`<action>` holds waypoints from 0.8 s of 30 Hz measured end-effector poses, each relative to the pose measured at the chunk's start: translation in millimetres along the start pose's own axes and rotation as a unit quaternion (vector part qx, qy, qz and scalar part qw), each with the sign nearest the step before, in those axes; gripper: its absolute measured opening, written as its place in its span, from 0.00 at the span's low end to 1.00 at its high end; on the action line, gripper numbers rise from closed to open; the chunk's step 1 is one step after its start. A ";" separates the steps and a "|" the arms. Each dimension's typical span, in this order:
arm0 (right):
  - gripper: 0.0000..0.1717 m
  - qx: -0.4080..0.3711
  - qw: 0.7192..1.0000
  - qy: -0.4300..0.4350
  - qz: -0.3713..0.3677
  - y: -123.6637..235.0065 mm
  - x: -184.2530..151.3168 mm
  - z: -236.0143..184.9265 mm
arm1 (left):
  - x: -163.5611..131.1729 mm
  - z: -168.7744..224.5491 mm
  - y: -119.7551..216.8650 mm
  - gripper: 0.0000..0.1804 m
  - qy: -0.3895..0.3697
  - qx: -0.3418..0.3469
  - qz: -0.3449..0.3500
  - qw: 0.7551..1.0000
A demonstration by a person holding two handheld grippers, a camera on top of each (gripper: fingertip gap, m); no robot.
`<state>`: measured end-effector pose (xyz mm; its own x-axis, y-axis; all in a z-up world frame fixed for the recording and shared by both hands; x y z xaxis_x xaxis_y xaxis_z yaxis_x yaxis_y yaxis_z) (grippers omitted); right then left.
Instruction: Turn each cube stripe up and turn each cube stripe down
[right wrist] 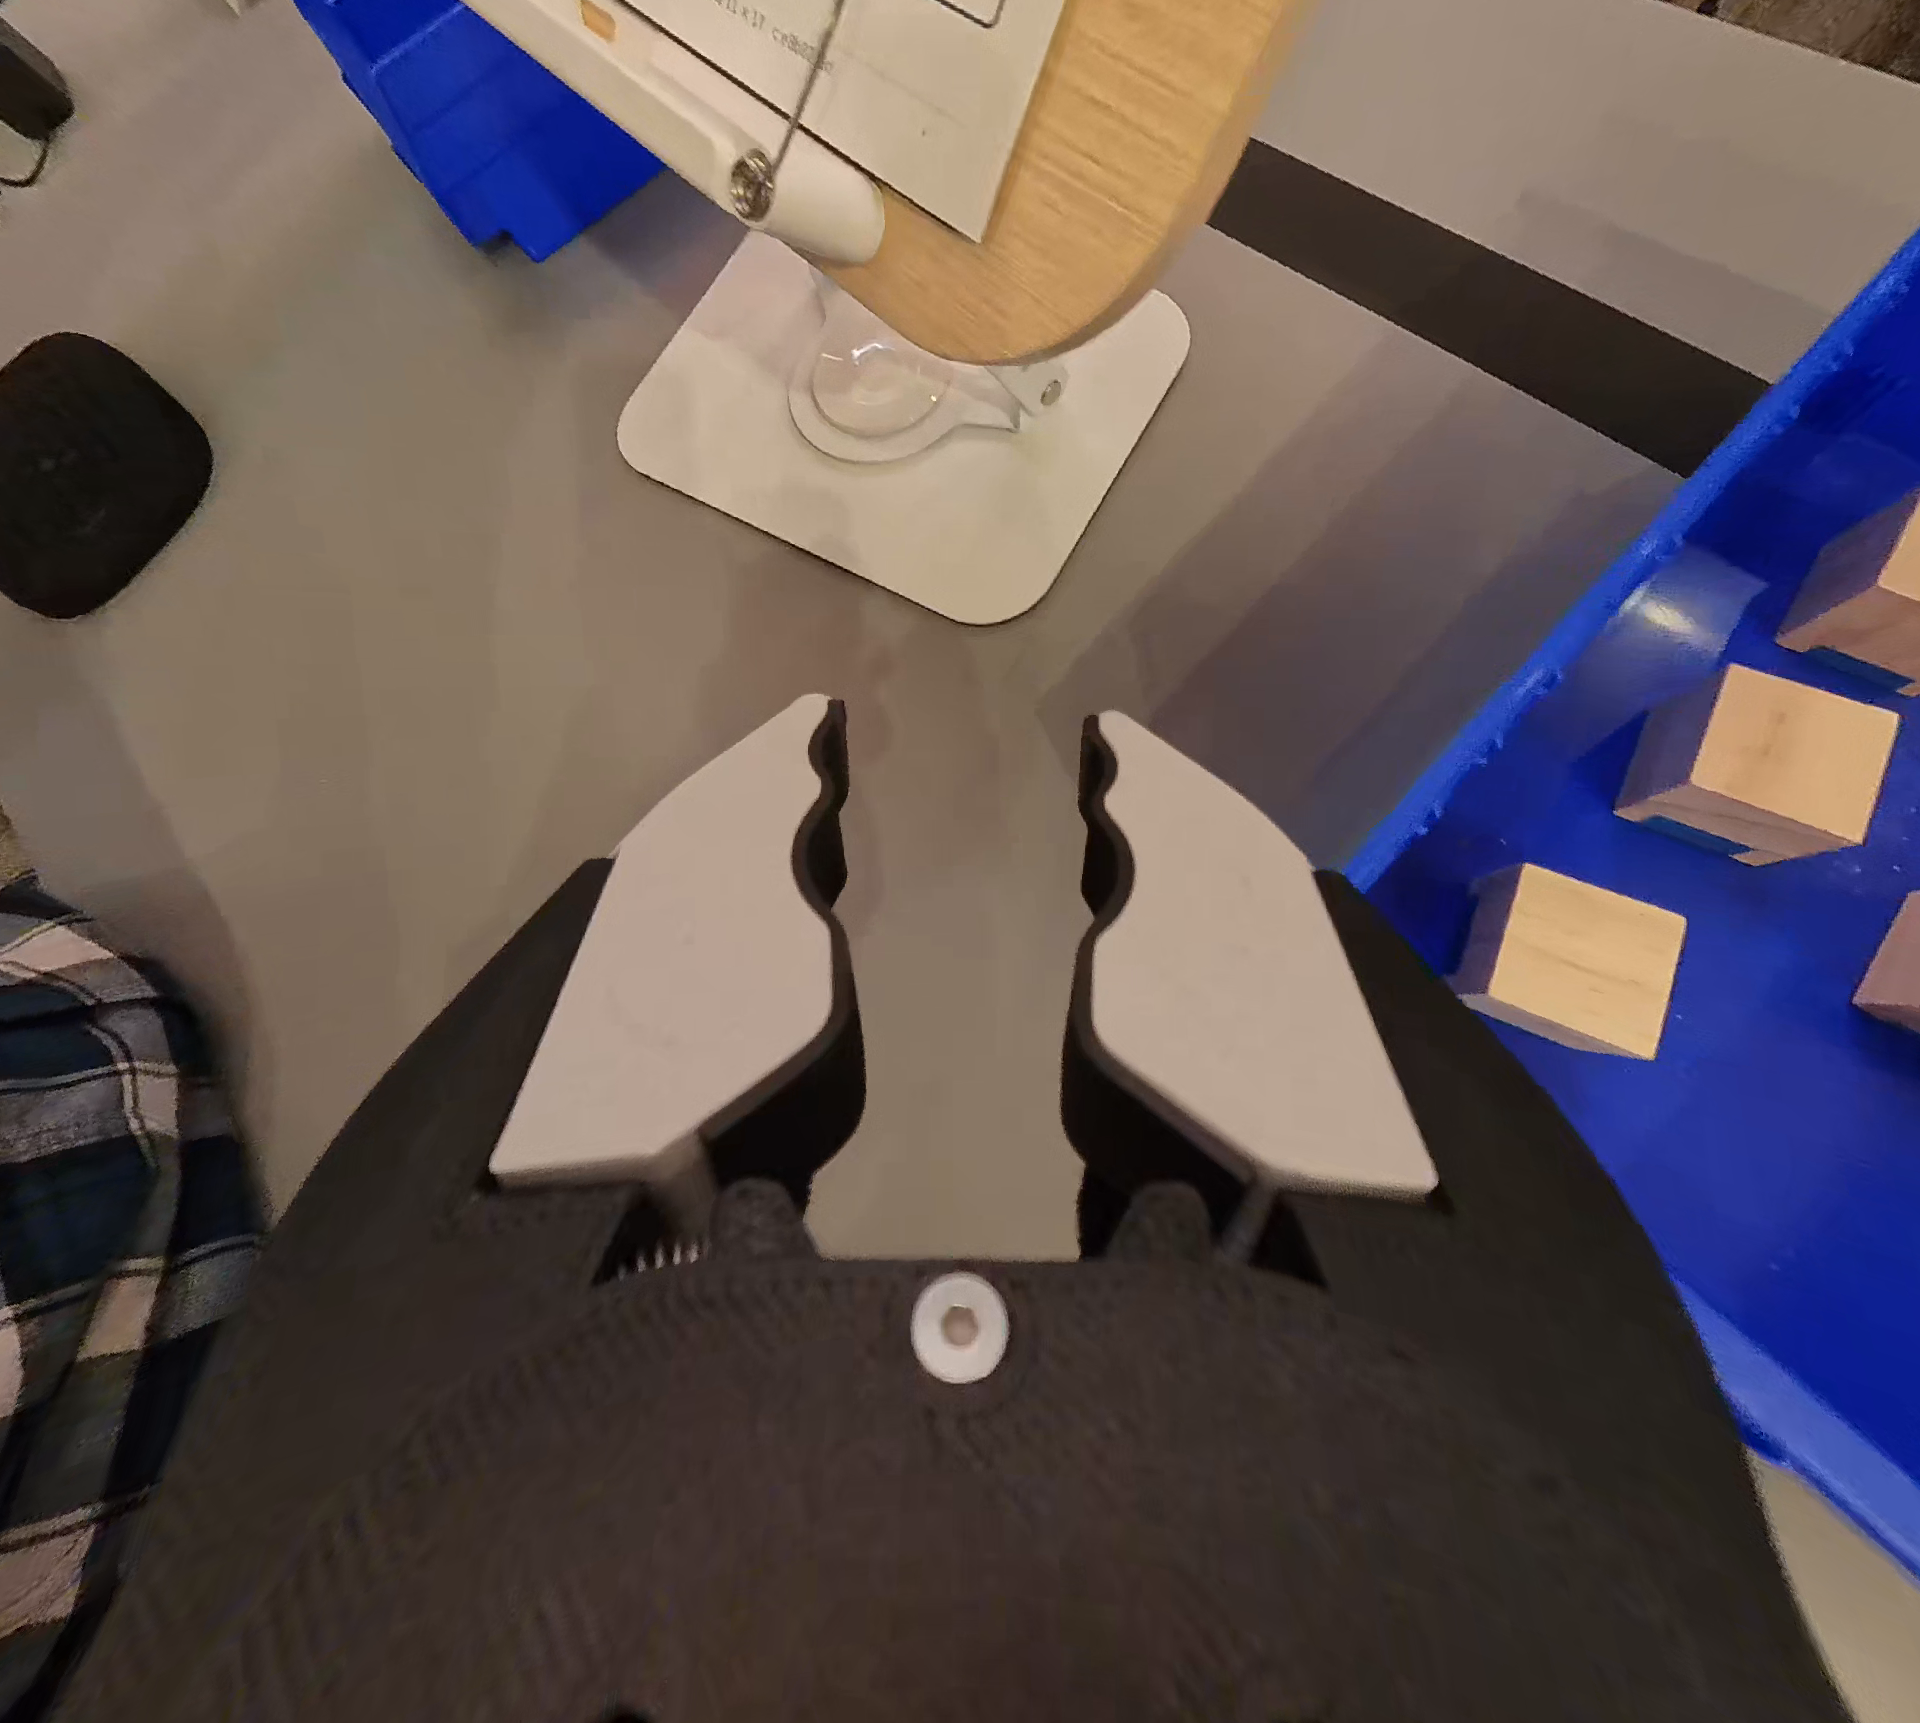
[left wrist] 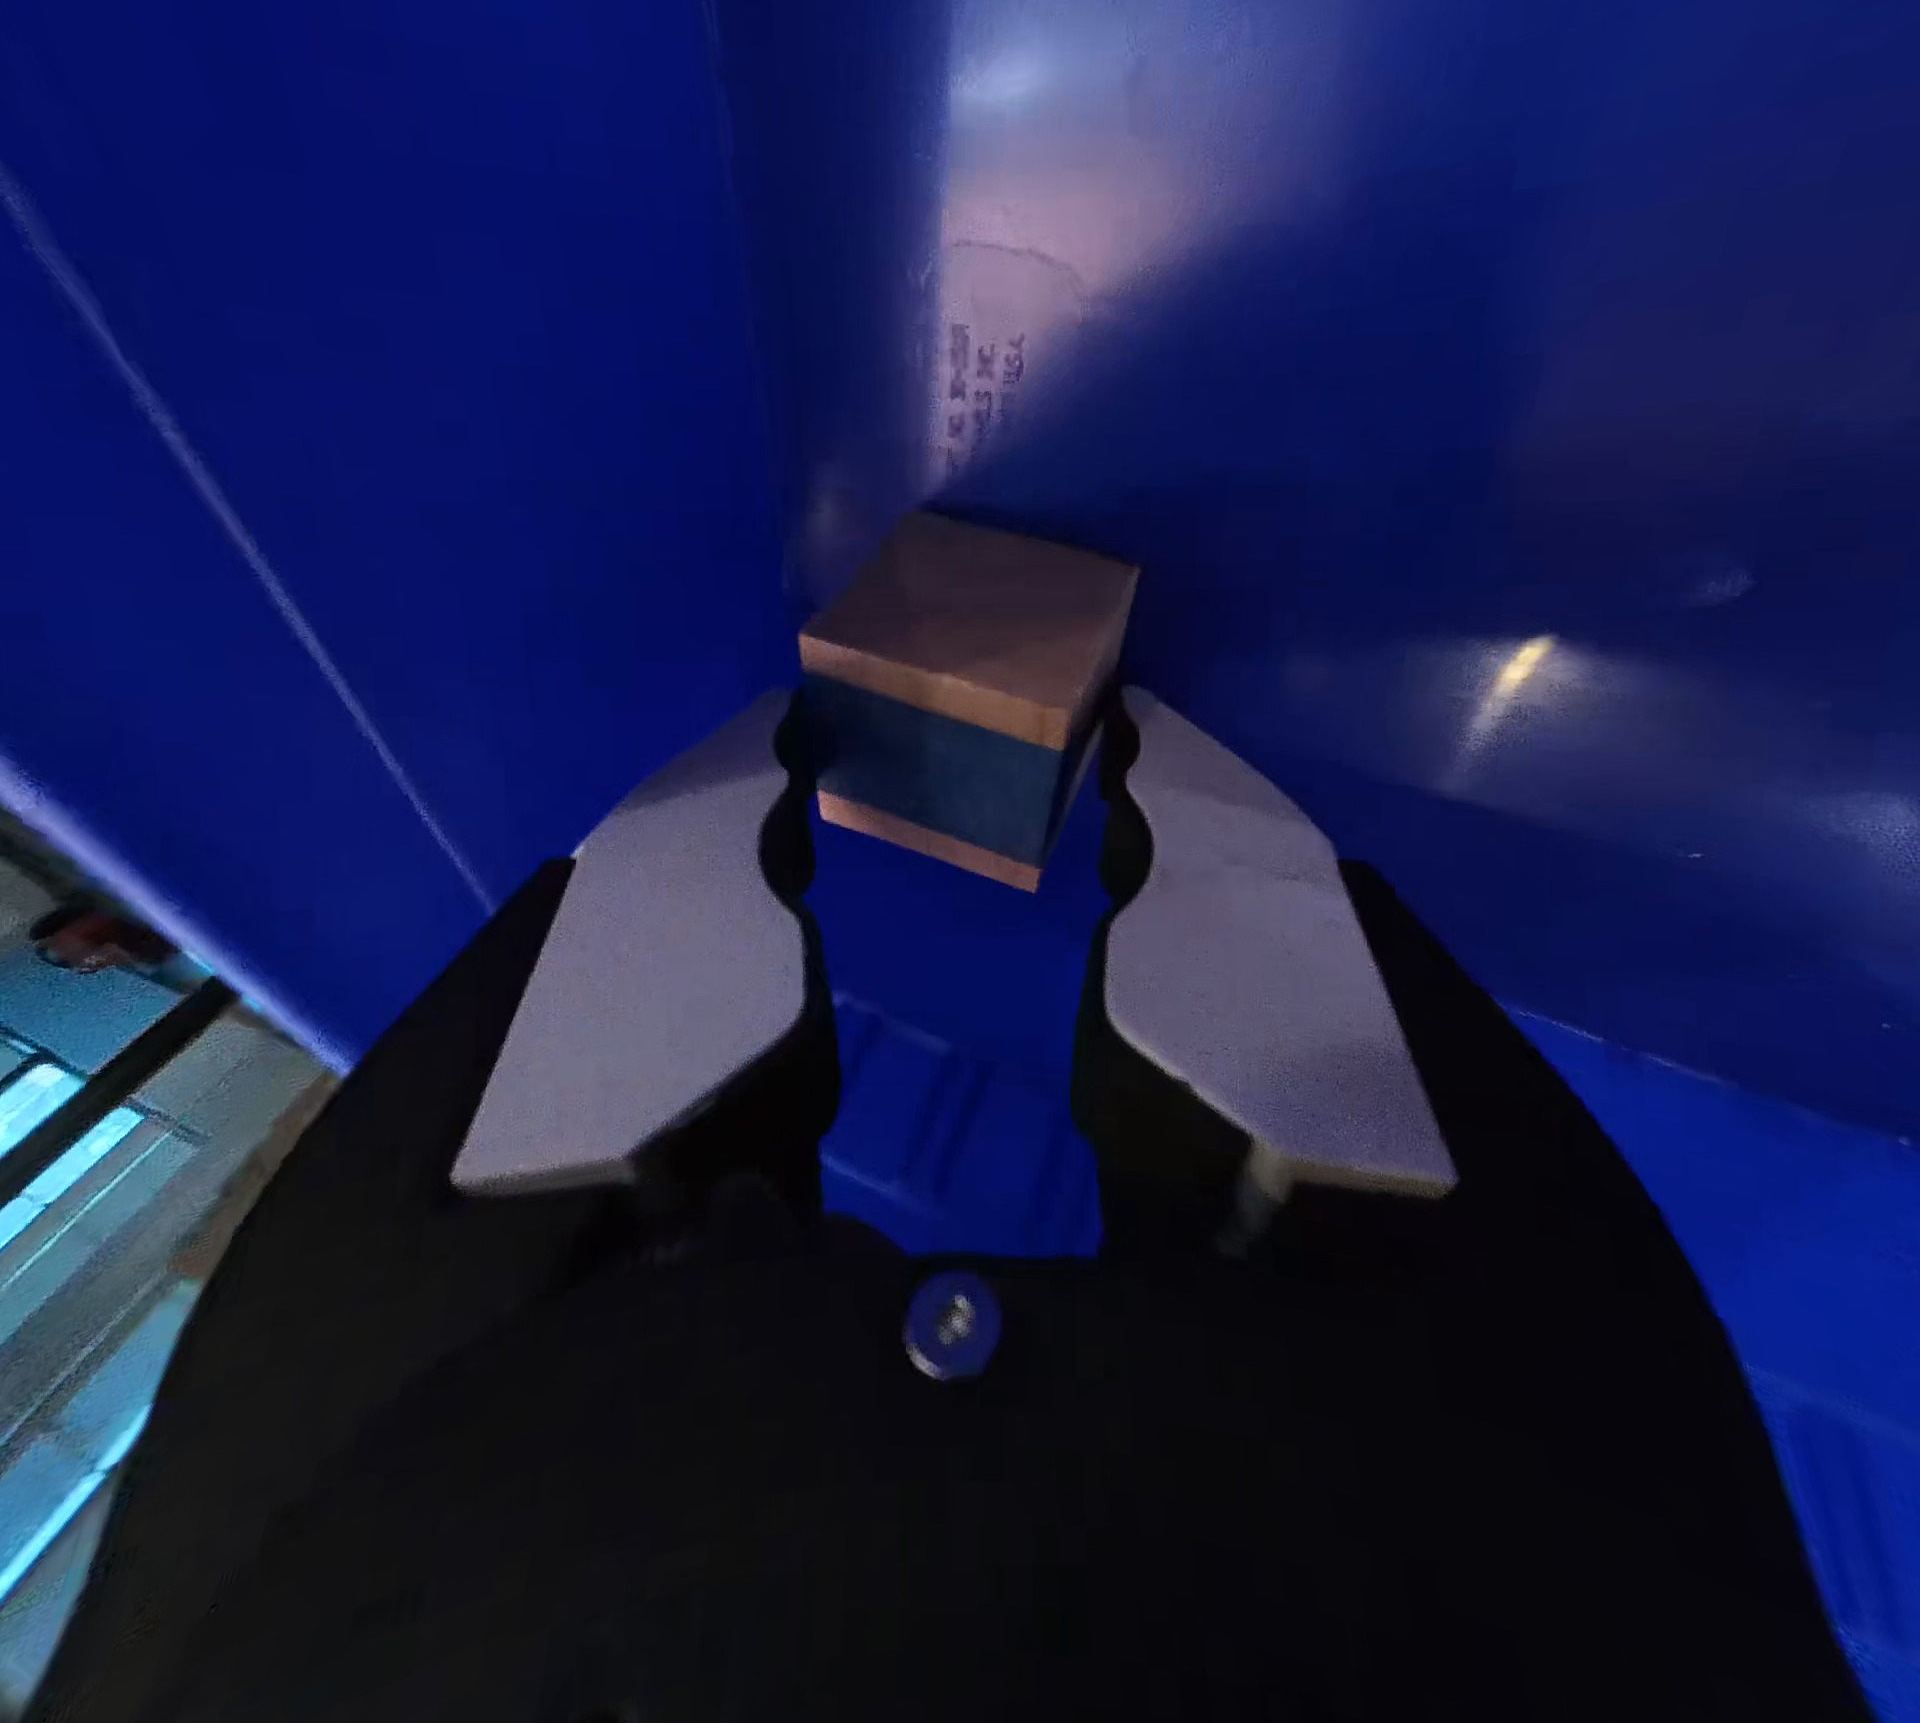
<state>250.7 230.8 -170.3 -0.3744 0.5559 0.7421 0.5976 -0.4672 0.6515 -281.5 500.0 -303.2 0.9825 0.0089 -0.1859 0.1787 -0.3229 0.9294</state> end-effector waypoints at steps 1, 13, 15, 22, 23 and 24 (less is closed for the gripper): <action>0.25 0.003 1.000 0.002 0.001 -0.7 1.4 -1.7 | 0.6 0.3 1.3 0.29 0.006 -0.002 0.007 1.000; 0.31 0.287 0.947 -0.017 0.142 -4.7 62.9 -130.8 | -0.7 94.7 218.4 0.27 0.193 0.257 0.368 0.872; 0.35 0.371 0.914 -0.043 0.161 -12.4 76.7 -165.9 | 17.5 142.5 271.4 0.27 0.182 0.283 0.447 0.829; 0.48 0.502 0.849 -0.086 0.140 -56.7 101.9 -267.2 | 92.9 273.2 368.7 0.27 0.134 0.349 0.547 0.749; 0.49 0.515 0.843 -0.085 0.131 -59.7 103.0 -278.4 | 101.5 284.9 372.6 0.27 0.129 0.358 0.547 0.745; 0.50 0.526 0.837 -0.087 0.126 -61.7 104.0 -287.8 | 108.8 294.3 374.1 0.27 0.123 0.368 0.540 0.747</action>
<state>-29.2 119.6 -88.1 -0.0882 0.6648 0.7418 0.9695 0.2282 -0.0892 -123.0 101.7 -69.5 0.5290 -0.4884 0.6940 -0.7129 -0.6994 0.0511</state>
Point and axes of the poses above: each gripper's, where its closed fingertips meet, y back along the fingers, x out of its top, z = x × y across the jaws, the point moved 4 cm from there along y, back along the fingers, and after that the axes turned 3 degrees about -x, right-handed, at the moved point
